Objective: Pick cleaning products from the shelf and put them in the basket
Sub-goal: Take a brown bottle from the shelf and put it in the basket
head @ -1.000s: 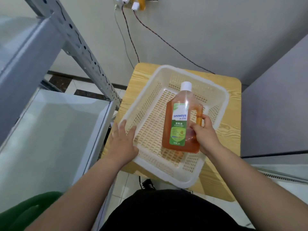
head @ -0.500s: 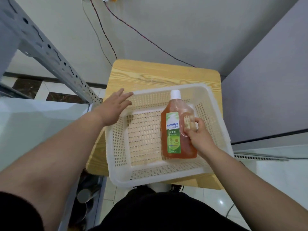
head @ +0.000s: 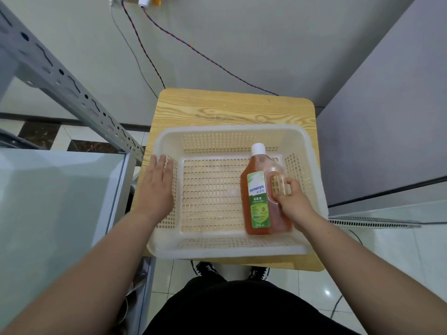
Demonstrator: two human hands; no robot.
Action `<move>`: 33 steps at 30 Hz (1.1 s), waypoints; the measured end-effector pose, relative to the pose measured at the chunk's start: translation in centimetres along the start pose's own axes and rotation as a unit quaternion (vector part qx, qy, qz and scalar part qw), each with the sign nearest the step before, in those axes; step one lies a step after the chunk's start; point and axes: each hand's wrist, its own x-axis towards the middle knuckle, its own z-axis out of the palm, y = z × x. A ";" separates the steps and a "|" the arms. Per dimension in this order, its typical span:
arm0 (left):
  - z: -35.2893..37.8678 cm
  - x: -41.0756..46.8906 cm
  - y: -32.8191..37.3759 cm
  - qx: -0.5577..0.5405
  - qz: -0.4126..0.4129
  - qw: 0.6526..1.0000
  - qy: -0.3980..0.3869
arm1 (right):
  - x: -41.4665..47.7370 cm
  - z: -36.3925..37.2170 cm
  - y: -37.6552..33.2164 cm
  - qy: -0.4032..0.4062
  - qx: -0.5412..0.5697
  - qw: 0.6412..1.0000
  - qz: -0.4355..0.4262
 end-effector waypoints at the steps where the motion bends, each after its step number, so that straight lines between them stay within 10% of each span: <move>1: -0.4 1.1 -0.6 0.010 0.015 1.000 -0.011 | 0.1 0.0 0.0 0.000 -0.013 1.000 -0.001; 18: -0.4 2.4 -0.8 -0.007 0.029 0.999 0.018 | -2.7 2.4 0.7 0.005 -0.273 0.958 -0.090; 24: -0.1 2.3 -1.1 0.127 0.059 0.990 -0.006 | -4.0 4.4 0.6 -0.031 -0.451 0.883 -0.129; 33: -0.3 2.1 -1.2 0.232 0.105 0.966 -0.034 | -3.9 5.2 0.5 -0.044 -0.456 0.884 -0.094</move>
